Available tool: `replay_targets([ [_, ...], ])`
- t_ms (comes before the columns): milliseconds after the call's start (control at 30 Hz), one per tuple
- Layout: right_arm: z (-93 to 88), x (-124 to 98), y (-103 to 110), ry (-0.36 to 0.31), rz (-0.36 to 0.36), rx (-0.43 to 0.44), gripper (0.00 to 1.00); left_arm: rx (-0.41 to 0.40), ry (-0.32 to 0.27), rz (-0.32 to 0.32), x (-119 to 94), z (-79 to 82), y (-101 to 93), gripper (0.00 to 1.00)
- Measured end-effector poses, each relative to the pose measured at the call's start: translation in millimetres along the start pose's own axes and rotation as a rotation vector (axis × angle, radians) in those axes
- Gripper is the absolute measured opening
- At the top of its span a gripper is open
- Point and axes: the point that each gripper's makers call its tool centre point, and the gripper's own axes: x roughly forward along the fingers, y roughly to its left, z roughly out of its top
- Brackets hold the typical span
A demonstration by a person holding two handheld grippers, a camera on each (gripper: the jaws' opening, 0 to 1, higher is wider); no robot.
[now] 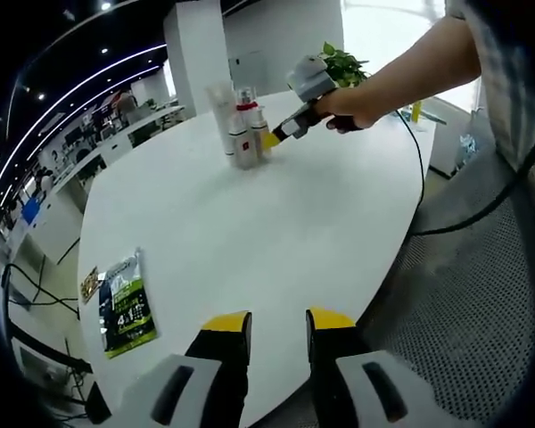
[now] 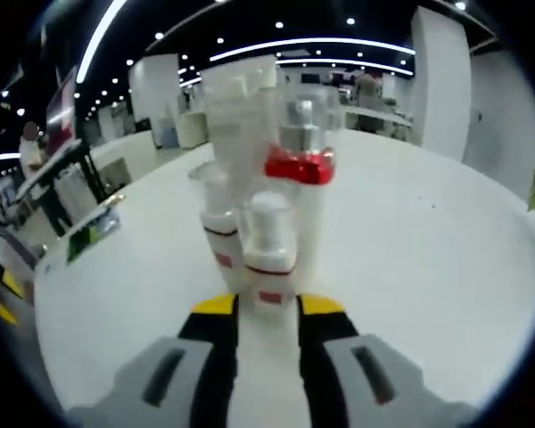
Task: Arrange the skincare products in the storage area until every visible bottle or jar stands upright without overlapping.
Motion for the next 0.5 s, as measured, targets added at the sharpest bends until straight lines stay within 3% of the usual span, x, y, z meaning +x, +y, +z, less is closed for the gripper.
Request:
replay_targets([
  [100, -0.8, -11, 8, -0.003, 0.011, 0.006, 0.28, -0.002, -0.007, 0.002, 0, 1.1, 0.4, 0.25],
  [267, -0.2, -33, 28, -0.039, 0.059, 0.073, 0.41, -0.001, -0.018, 0.005, -1, 2.4, 0.2, 0.25],
  [500, 4.5, -80, 80, -0.109, 0.15, 0.184, 0.54, 0.007, -0.045, 0.018, -4, 6.6, 0.6, 0.25],
])
